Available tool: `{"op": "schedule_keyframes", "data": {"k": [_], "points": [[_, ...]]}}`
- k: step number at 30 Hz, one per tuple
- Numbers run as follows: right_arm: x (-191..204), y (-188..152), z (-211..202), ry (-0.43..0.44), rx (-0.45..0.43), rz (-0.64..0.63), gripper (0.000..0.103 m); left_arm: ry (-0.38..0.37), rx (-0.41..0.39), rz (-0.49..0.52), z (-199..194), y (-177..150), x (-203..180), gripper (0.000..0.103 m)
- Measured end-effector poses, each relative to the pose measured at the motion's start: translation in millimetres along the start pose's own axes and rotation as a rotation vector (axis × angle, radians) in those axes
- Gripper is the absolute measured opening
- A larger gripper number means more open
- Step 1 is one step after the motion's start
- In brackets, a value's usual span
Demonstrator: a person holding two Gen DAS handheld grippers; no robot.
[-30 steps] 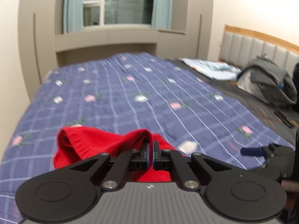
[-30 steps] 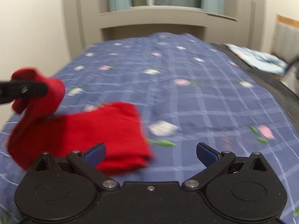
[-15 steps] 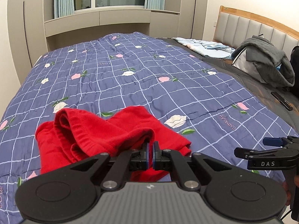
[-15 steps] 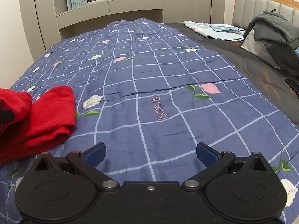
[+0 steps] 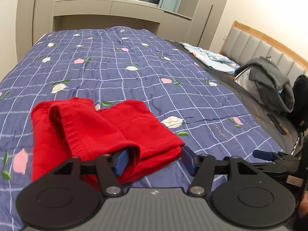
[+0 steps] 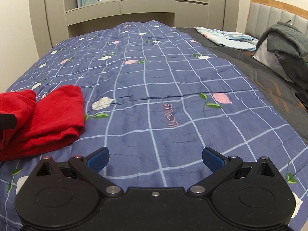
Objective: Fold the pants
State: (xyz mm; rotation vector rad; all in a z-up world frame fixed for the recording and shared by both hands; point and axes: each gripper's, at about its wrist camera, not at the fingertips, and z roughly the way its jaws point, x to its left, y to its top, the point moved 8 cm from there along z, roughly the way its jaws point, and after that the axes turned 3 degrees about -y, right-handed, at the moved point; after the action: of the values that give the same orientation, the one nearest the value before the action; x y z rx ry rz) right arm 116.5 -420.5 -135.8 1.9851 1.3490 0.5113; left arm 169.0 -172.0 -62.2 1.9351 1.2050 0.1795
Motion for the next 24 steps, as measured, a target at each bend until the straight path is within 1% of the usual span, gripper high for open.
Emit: {"op": "schedule_keyframes", "data": {"k": [2, 4, 7, 10, 13, 15, 16, 18, 20, 24], "points": [[7.2, 1.5, -0.9, 0.011, -0.006, -0.023, 0.103, 0.006, -0.018, -0.039, -12.3, -1.5, 7.9, 0.077], [17.4, 3.4, -1.5, 0.029, -0.015, -0.052, 0.103, 0.024, -0.044, -0.082, -27.1, -2.4, 20.5, 0.088], [39.5, 6.4, -1.9, 0.068, -0.029, -0.105, 0.103, 0.084, -0.081, -0.134, -49.4, -2.4, 44.0, 0.096], [73.9, 10.5, -3.7, 0.128, -0.047, -0.18, 0.103, 0.161, -0.114, -0.193, -68.7, -2.7, 74.6, 0.101], [116.8, 15.6, -10.6, 0.205, -0.091, -0.268, 0.103, 0.283, -0.116, -0.262, -79.6, -7.3, 113.5, 0.102], [146.4, 18.5, -16.5, 0.25, -0.125, -0.323, 0.103, 0.339, -0.096, -0.318, -80.1, -11.3, 134.6, 0.102], [161.9, 19.6, -20.1, 0.272, -0.144, -0.353, 0.103, 0.352, -0.091, -0.345, -79.8, -13.5, 143.9, 0.102], [189.5, 20.4, -27.7, 0.308, -0.186, -0.406, 0.103, 0.354, -0.079, -0.386, -74.8, -17.7, 158.7, 0.102], [214.1, 18.3, -33.0, 0.338, -0.212, -0.467, 0.103, 0.355, -0.052, -0.407, -66.1, -21.1, 168.0, 0.102], [248.5, 8.8, -34.6, 0.374, -0.215, -0.578, 0.102, 0.342, -0.028, -0.412, -57.1, -28.0, 172.3, 0.102]]}}
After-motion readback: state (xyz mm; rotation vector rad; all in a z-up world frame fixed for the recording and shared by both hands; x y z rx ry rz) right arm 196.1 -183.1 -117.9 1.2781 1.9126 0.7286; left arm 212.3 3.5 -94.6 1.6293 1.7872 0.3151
